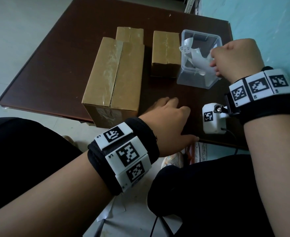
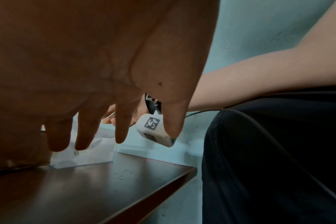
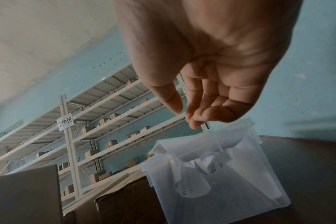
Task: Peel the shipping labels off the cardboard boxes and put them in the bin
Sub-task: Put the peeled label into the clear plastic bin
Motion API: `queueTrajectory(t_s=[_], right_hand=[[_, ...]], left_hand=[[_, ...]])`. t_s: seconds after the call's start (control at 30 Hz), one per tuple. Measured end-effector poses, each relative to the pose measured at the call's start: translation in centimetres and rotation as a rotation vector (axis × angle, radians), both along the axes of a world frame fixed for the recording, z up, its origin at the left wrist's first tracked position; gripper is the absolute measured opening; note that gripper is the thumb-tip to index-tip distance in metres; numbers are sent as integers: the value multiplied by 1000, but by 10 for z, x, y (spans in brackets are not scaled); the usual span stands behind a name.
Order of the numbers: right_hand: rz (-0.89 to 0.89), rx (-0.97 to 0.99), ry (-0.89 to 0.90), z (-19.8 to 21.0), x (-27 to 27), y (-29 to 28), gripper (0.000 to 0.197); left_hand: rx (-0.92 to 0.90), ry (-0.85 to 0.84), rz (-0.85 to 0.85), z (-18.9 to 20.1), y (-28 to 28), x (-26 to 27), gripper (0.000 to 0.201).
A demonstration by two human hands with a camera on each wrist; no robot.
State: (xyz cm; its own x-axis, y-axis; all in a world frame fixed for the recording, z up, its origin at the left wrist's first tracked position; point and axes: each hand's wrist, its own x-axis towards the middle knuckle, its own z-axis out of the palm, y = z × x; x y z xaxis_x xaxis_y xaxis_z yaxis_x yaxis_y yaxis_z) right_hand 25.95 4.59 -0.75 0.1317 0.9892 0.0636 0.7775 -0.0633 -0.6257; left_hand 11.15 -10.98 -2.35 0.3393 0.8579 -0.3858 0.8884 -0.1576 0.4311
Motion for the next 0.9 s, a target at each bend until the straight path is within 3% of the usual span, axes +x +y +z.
queueTrajectory(t_s=[0.3, 0.43, 0.63, 0.9], right_hand=[[1, 131, 56, 15, -14, -16, 40], [42, 138, 71, 27, -27, -26, 37], [147, 170, 127, 41, -61, -50, 37], [314, 167, 71, 44, -113, -93, 26]], left_hand=[[203, -365, -2, 30, -4, -6, 55], [244, -468, 101, 54, -6, -25, 43], [348, -430, 315, 74, -7, -66, 56], [322, -441, 464, 65, -9, -116, 63]])
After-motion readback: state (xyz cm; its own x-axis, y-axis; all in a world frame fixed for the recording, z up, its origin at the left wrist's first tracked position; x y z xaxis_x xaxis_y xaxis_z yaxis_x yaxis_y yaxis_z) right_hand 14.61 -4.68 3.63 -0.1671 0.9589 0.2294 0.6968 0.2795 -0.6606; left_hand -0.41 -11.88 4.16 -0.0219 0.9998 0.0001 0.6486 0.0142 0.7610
